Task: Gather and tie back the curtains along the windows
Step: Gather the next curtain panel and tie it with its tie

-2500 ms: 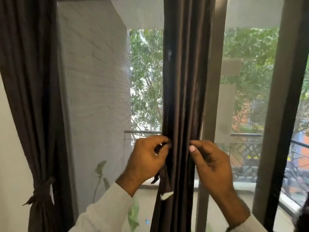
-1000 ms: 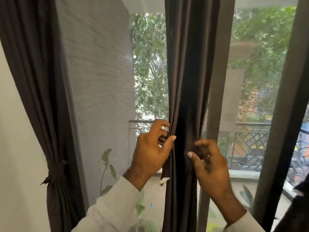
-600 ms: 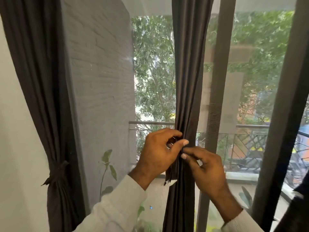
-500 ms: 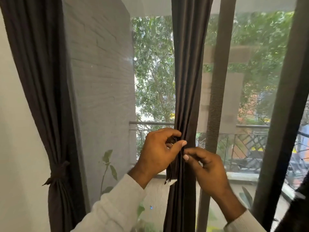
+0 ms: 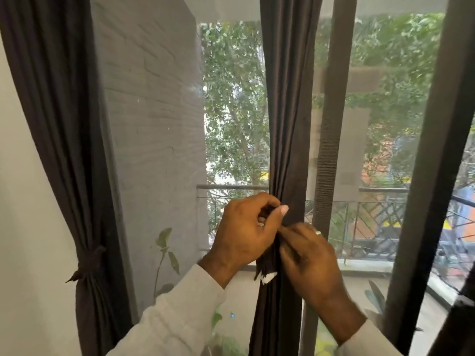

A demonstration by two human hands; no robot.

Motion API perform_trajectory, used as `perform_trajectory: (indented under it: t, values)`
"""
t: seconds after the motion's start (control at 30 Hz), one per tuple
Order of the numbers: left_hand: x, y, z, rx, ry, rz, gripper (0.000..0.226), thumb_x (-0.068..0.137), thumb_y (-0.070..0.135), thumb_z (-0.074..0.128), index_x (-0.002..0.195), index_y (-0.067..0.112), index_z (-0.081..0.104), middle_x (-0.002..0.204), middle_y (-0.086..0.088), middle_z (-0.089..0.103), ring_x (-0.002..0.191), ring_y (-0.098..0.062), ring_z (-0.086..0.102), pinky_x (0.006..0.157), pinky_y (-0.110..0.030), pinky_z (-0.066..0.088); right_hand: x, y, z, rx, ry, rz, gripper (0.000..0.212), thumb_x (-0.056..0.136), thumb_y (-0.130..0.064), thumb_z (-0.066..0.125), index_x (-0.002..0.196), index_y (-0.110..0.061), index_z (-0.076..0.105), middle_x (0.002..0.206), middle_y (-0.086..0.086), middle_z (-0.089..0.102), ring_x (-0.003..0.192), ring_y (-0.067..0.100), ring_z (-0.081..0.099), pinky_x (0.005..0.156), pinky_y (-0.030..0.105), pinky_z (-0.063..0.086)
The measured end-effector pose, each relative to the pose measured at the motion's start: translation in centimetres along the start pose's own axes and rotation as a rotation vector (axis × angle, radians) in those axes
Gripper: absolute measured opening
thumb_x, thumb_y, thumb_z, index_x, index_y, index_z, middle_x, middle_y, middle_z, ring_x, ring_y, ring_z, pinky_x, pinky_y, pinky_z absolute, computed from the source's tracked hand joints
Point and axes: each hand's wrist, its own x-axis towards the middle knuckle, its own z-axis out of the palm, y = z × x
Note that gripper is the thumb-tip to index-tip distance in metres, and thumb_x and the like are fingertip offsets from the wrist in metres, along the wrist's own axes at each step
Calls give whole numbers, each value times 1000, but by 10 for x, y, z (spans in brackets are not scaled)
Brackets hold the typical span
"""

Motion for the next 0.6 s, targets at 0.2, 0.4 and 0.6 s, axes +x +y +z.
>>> perform_trajectory:
  t: [0.2,0.4,0.6]
  values:
    - [3,2,-13,46,61,-91,46,92,26,84,125,28,53,70,9,69,69,-7,69,70,-22,58,4,12,-13,231,100,67,34,97,4,66,121,-18,76,110,-6,67,104,7,65,87,19,54]
    - [10,0,-19,22,-2,-192,20,89,27,87,93,28,67,64,15,66,65,-8,66,75,-35,60,27,46,-10,692,63,838,41,103,-21,65,144,-27,60,134,-2,67,117,14,66,98,33,53]
    - [9,-2,-24,142,17,-193,19,91,32,83,86,24,67,68,10,65,70,-10,67,71,-36,60,24,49,-17,738,76,762,14,97,-22,73,106,-12,79,99,1,80,96,14,76,100,46,58]
